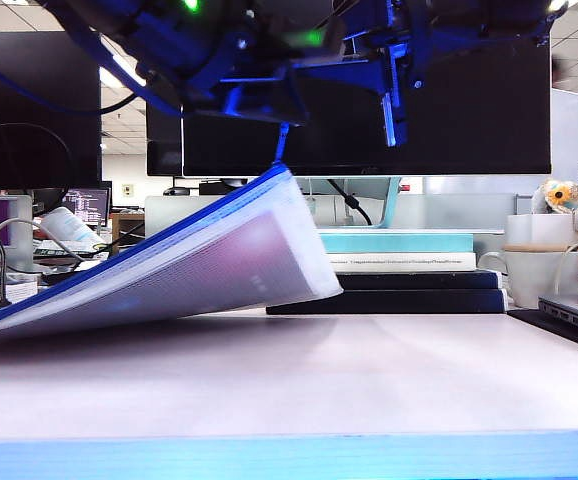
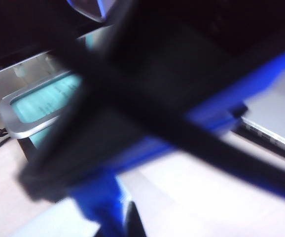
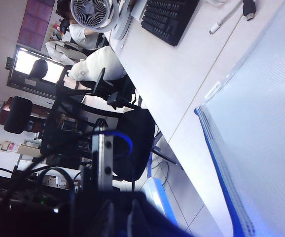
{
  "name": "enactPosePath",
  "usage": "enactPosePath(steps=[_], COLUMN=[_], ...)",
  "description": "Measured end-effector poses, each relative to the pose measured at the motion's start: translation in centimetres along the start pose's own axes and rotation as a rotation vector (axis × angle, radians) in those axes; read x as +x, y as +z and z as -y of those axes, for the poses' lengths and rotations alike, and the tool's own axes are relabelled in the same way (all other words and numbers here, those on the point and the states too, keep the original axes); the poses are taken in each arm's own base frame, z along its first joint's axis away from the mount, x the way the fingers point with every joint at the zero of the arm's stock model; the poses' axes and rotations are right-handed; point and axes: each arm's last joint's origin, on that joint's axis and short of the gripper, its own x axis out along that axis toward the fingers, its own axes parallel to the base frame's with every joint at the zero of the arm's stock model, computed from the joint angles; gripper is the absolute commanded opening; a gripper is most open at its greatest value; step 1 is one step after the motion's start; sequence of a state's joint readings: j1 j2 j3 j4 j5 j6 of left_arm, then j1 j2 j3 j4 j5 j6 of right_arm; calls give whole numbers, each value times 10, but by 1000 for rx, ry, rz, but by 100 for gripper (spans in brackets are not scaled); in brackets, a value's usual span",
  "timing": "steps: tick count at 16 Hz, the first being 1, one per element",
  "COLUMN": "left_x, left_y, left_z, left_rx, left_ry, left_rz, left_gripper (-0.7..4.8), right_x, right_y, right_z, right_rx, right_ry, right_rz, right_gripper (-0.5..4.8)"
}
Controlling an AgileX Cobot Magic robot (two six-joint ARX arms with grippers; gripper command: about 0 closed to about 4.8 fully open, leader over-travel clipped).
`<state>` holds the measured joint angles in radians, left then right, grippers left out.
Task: Pick up the transparent plastic file bag with a blue zipper and open its zipper.
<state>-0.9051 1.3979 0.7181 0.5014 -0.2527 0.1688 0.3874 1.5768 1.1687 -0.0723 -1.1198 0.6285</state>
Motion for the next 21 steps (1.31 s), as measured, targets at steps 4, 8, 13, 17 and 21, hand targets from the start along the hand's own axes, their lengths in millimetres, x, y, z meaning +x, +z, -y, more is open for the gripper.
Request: enactPosePath(steps=[4,8,13,17,21], left_x=[0,-4,-49,-60,-60], left_y=[4,6,40,37,39], left_z=[-1,-3,-27,-57,-80], left_rx=[-7,-5,61,12,-92], left_ry=[-27,-31,30,-56,-165], left_rz=[44,38,108,85,113], left_gripper=[-6,-6,-6,-6,-6], right_x=[0,-12,-79,-89,-65], right_y=[-1,11,30,25,13], right_z=[0,-1,11,9,16], right_rx=[6,-191,-450,-643,-685], right_ry=[4,3,23,210,215], right_rz=[-7,73,183,77,54], right_gripper=[128,365,325,326,326])
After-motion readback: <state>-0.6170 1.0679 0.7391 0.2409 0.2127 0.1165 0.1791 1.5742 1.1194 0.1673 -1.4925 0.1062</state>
